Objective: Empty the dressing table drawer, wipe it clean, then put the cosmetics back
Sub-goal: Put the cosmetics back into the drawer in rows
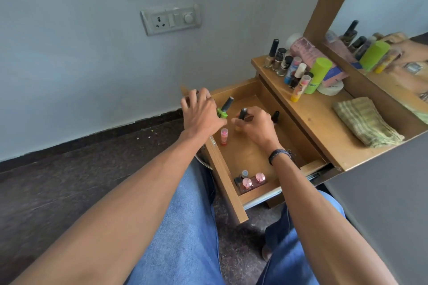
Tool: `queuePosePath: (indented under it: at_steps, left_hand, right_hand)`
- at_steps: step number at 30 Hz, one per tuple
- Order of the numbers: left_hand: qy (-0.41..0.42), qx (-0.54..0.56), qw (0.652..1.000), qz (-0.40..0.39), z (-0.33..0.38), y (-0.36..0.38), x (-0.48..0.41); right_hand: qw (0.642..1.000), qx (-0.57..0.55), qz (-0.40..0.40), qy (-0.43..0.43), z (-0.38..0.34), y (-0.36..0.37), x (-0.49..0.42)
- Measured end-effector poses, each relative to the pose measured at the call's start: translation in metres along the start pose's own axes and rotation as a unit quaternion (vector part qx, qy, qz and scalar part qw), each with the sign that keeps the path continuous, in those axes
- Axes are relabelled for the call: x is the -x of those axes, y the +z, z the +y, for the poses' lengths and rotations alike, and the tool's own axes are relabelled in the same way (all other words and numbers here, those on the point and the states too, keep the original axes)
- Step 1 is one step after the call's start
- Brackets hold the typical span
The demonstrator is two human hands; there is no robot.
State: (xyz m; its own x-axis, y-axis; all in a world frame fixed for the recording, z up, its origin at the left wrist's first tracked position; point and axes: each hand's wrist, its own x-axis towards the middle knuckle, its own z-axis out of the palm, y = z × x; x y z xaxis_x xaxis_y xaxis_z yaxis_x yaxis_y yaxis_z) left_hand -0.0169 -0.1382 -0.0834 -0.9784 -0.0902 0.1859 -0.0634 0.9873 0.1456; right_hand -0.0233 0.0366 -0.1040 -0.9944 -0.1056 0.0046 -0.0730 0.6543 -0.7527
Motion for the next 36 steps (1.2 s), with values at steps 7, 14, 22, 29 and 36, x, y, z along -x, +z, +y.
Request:
queuePosePath:
  at_steps: [7, 14, 22, 29, 36]
  left_hand:
    - [0.008, -0.013, 1.000, 0.005, 0.001, 0.001, 0.001]
    - [0.012, -0.032, 0.999, -0.004, 0.000, 0.002, 0.001]
    - [0.004, 0.009, 1.000, -0.014, -0.002, 0.000, 0.002]
    - [-0.013, 0.031, 0.999, -0.024, -0.001, -0.004, 0.003]
    - [-0.026, 0.031, 0.999, -0.017, -0.002, -0.001, 0.002]
  right_hand:
    - [0.999, -0.039, -0.001, -0.028, -0.018, 0.007, -0.021]
    - [0.996, -0.086, -0.028, -0.006, -0.014, 0.013, -0.024]
    - [0.995, 0.008, -0.082, -0.054, -0.011, 0.013, -0.028]
    - [0.994, 0.032, -0.081, -0.068, -0.011, 0.026, -0.032]
    - [0.996, -0.036, -0.078, -0.031, 0.001, 0.031, -0.027]
